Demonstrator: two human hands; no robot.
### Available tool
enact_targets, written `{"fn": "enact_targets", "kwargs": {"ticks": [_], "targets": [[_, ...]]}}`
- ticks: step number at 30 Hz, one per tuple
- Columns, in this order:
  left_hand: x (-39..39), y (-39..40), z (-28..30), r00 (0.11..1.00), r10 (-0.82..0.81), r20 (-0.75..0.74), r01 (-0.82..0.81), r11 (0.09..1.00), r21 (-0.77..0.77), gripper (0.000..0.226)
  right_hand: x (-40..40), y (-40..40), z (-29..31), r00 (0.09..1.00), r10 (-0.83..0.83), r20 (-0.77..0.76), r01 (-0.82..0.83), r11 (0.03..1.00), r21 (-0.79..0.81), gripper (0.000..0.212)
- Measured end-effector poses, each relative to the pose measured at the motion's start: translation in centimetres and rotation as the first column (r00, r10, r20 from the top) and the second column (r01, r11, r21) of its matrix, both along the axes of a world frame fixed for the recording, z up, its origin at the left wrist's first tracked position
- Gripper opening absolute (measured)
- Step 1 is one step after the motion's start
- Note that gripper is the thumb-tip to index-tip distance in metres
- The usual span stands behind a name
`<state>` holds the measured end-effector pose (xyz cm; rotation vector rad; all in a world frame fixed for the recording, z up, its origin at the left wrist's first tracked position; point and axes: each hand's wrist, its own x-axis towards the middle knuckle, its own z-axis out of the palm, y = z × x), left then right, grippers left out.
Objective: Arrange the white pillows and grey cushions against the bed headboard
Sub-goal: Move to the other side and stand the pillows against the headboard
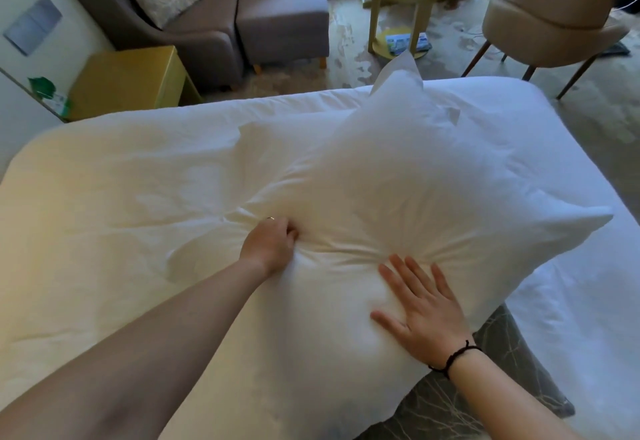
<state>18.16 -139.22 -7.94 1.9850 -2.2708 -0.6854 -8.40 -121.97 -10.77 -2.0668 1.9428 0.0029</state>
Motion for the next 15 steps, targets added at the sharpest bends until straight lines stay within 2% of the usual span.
{"fn": "enact_targets", "kwargs": {"ticks": [2,5,7,8,9,11,12,15], "targets": [[0.9,-1.4,0.1,0.997,0.056,-0.054,-0.058,0.998,-0.031,0.033,-0.2,0.1,0.0,1.0,0.007,-0.008,-0.007,1.0,0.024,0.078],[2.5,-4.3,0.3,0.978,0.19,-0.088,-0.188,0.982,0.028,0.085,-0.5,-0.1,-0.4,1.0,0.0,0.001,0.0,0.999,0.035,0.077],[3.6,-6.0,-0.2,0.978,0.194,-0.073,-0.185,0.976,0.114,0.107,-0.9,-0.1,-0.9,1.0,0.004,0.012,-0.004,0.999,0.052,0.077],[4.0,-6.5,-0.8,0.984,0.167,-0.063,-0.156,0.975,0.157,0.106,-1.1,-0.1,-1.2,1.0,0.008,0.019,-0.009,0.998,0.054,0.077],[4.3,-6.8,-1.4,0.987,0.14,-0.074,-0.122,0.971,0.203,0.093,-1.3,-0.1,-1.5,1.0,0.009,0.026,-0.011,0.998,0.054,0.078],[4.1,-6.6,-2.4,0.982,0.13,-0.137,-0.096,0.968,0.232,0.048,-1.5,-0.2,-1.8,0.999,0.006,0.035,-0.007,0.999,0.049,0.078],[3.9,-6.4,-2.6,0.977,0.131,-0.169,-0.095,0.974,0.207,0.035,-1.4,-0.2,-1.8,0.999,0.007,0.034,-0.009,0.999,0.048,0.078],[3.1,-4.9,-1.6,0.981,0.111,-0.159,-0.098,0.991,0.088,0.043,-0.4,0.0,-0.6,1.0,-0.022,0.006,0.022,1.0,-0.018,0.078]]}}
